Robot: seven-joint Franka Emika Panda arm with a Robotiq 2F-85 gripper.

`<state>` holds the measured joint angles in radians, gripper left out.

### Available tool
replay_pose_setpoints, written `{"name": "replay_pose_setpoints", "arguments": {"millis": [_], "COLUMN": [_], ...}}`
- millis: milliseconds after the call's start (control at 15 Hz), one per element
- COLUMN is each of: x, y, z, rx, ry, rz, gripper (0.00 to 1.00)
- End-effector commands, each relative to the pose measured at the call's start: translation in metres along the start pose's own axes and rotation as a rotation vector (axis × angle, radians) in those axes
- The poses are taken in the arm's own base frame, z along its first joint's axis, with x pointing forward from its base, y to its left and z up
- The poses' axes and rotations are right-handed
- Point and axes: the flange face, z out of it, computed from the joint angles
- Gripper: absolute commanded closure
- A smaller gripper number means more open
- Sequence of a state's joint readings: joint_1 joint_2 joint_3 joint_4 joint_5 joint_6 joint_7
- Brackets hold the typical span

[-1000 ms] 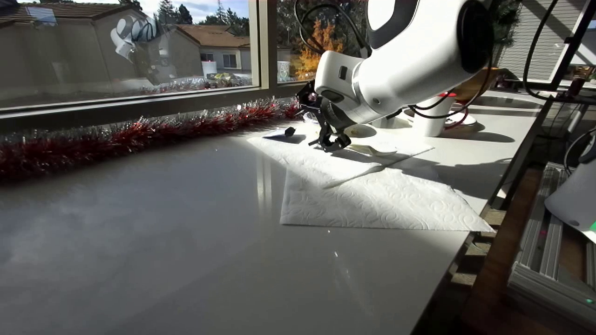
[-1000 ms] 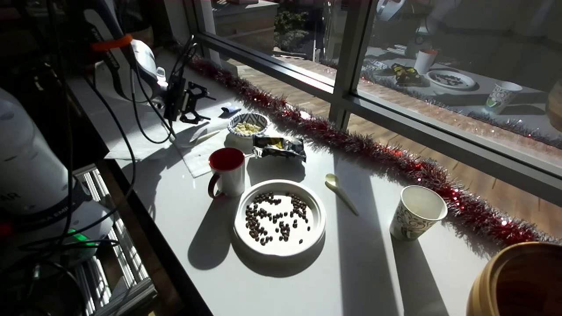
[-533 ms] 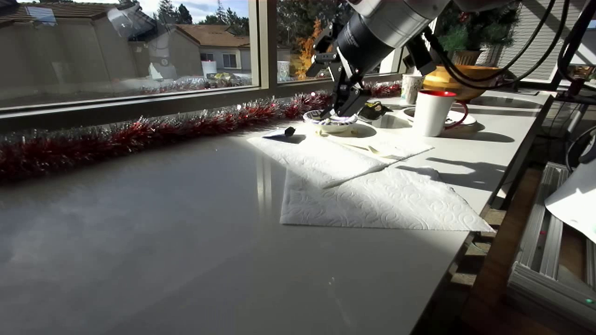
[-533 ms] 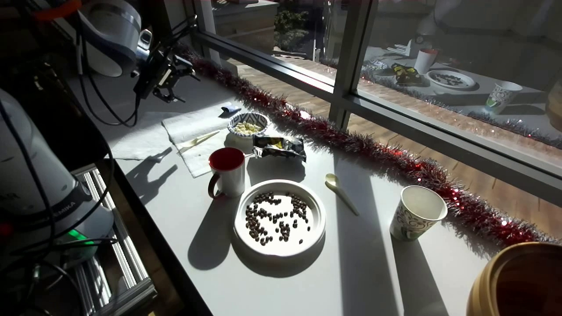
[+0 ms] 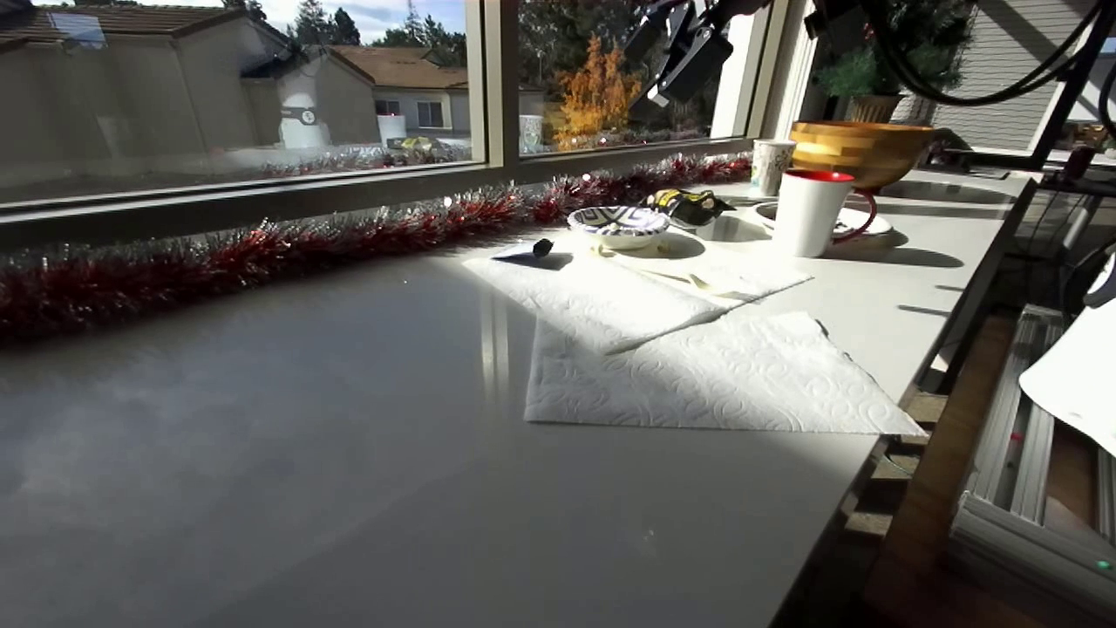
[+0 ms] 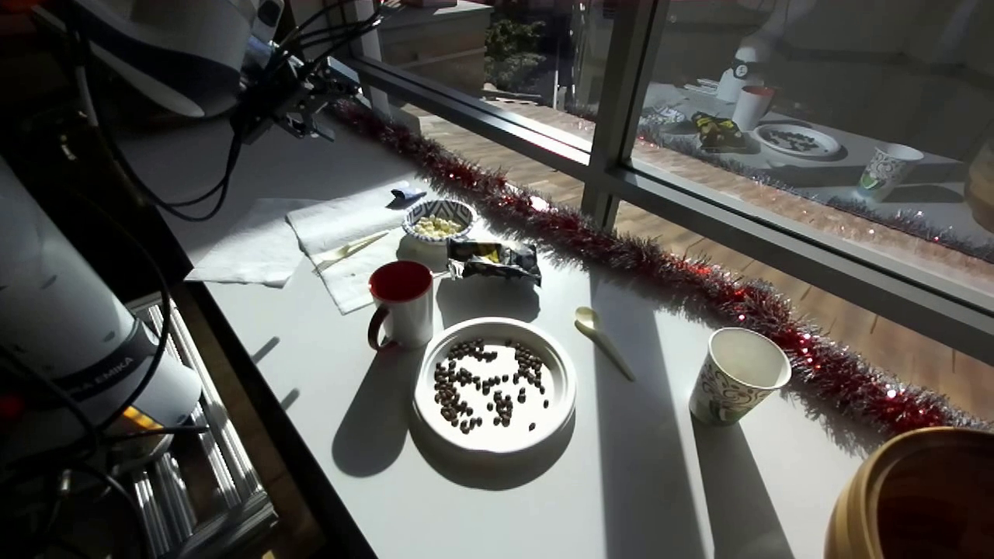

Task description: Move the blue packet to the left side of blue plate

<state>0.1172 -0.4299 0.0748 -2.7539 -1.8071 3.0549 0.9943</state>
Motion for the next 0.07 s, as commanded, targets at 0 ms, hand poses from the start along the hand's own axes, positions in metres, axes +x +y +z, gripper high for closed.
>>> {"name": "replay_pose_setpoints", "arguments": {"millis": [0], "x": [0.0005], "y": [0.0007], "z": [-0.0010], "rx": [-0.003], "ry": [0.002], "rz": [0.007], "gripper": [0.00]}}
